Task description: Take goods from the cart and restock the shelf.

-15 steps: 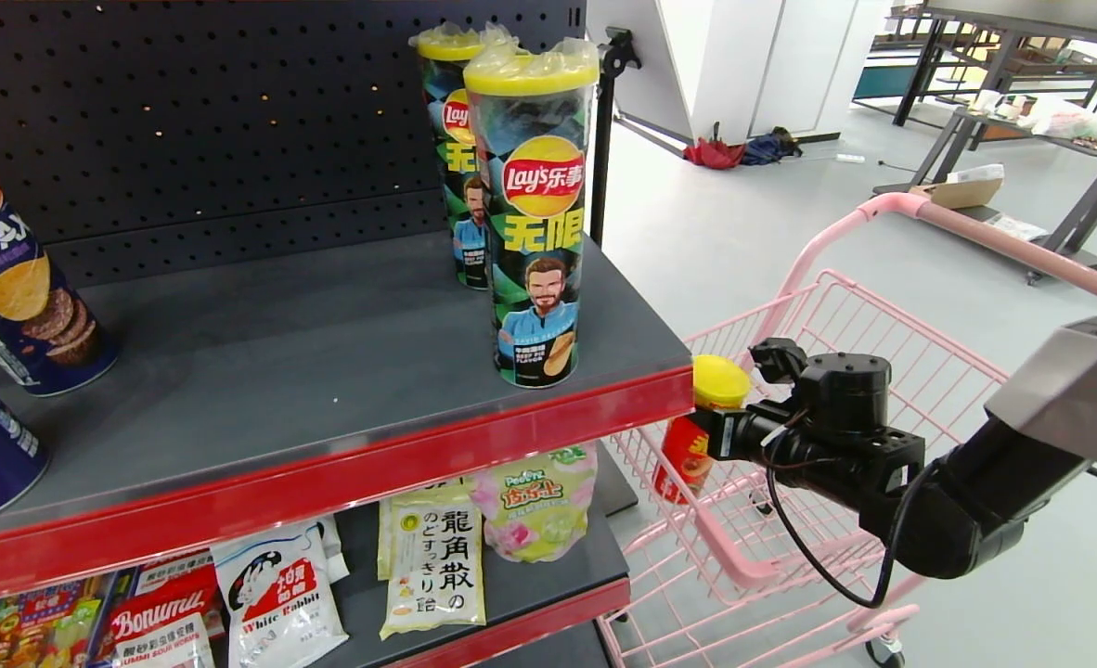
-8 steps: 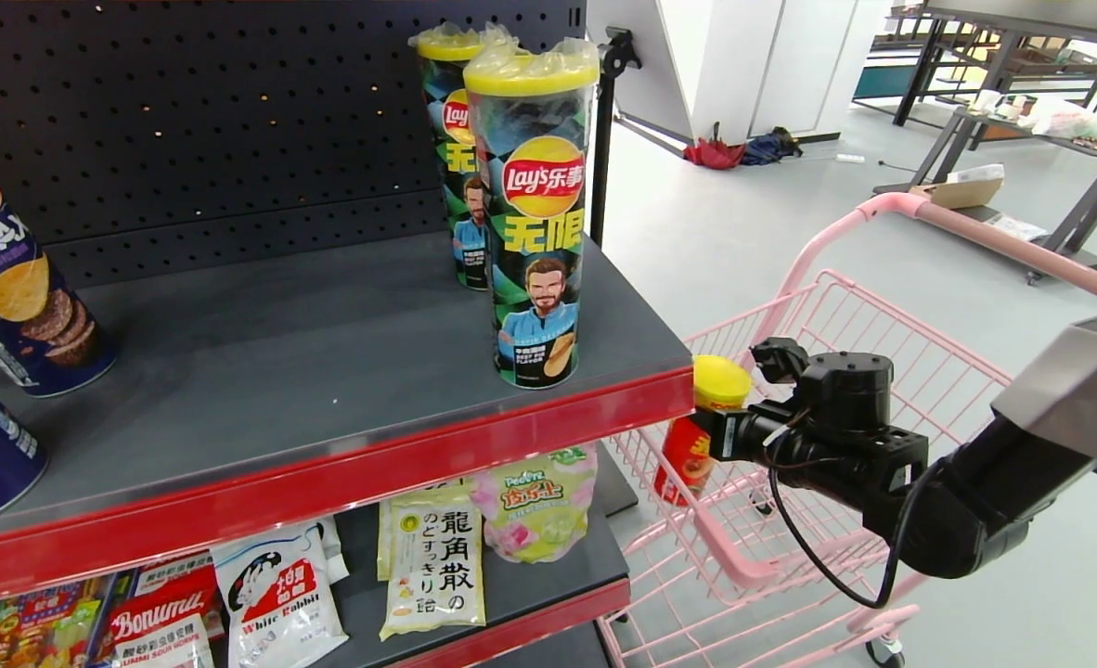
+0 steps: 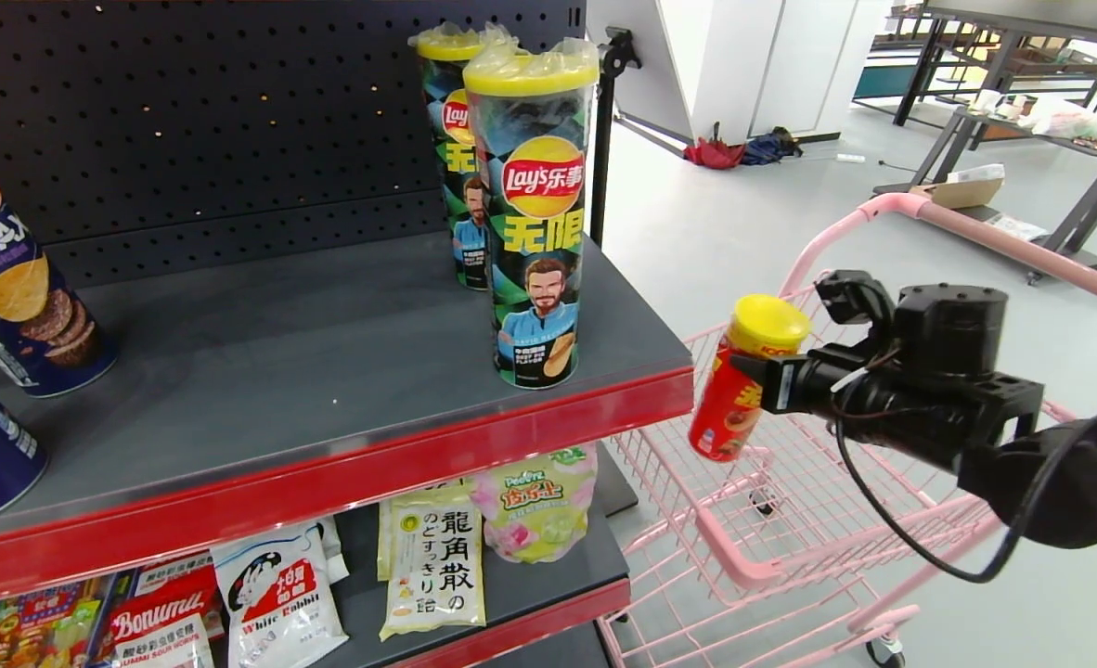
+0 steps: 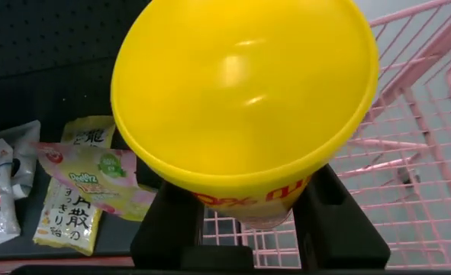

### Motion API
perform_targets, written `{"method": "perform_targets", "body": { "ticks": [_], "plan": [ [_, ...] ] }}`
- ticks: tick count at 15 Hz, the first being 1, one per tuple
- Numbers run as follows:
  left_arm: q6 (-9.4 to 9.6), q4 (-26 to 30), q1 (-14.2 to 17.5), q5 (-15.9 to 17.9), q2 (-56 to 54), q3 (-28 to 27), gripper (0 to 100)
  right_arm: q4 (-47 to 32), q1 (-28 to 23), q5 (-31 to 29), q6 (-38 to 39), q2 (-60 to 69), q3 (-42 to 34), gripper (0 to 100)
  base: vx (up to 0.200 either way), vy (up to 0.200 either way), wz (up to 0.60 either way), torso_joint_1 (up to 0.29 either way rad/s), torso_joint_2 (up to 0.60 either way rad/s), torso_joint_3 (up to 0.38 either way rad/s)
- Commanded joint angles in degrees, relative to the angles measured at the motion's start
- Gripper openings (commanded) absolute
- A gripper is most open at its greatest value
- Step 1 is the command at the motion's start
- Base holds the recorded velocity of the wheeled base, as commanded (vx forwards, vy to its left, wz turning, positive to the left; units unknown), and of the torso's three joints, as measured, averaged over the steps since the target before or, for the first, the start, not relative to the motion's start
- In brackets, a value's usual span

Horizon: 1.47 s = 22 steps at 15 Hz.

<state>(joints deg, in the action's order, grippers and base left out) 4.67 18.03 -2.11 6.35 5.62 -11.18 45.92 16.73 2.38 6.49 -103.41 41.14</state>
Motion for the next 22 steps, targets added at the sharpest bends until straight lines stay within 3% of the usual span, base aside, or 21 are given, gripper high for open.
{"method": "perform_targets", "body": {
  "ticks": [1, 2, 4, 6, 12, 15, 22],
  "plan": [
    [-0.01, -0.01, 0.0, 0.06, -0.08, 0.28, 100, -11.64, -2.4, -0.27, -2.79, 15.17, 4.38, 0, 0.0, 0.0, 0.0, 0.0, 0.0, 0.0],
    [-0.01, -0.01, 0.0, 0.06, -0.08, 0.37, 100, -17.45, -2.58, -1.23, -2.79, 18.95, 6.14, 0, 0.0, 0.0, 0.0, 0.0, 0.0, 0.0],
    [-0.01, -0.01, -0.09, 0.24, 0.36, 0.28, 100, -36.43, -3.98, -5.8, -3.67, 30.46, 9.57, 0, 0.0, 0.0, 0.0, 0.0, 0.0, 0.0],
    [-0.01, -0.01, -0.09, 1.03, 0.62, 0.19, 100, -49.79, -4.77, -6.24, -4.73, 40.31, 9.22, 0, 0.0, 0.0, 0.0, 0.0, 0.0, 0.0],
    [0.08, -0.01, 0.0, 0.59, 4.22, -2.88, 100, -68.07, -9.34, -6.77, -7.28, 65.88, -6.34, 0, 0.0, 0.0, 0.0, 0.0, 0.0, 0.0],
    [2.45, -0.36, -0.09, 0.5, 8.27, -4.82, 100, -70.8, -10.05, -7.3, -7.89, 68.87, -6.87, 0, 0.0, 0.0, 0.0, 0.0, 0.0, 0.0],
    [2.71, -0.36, -0.09, 0.59, 7.74, -4.99, 100, -70.8, -10.57, -7.56, -9.91, 70.45, -6.87, 0, 0.0, 0.0, 0.0, 0.049, -0.14, -0.09]
  ]
}}
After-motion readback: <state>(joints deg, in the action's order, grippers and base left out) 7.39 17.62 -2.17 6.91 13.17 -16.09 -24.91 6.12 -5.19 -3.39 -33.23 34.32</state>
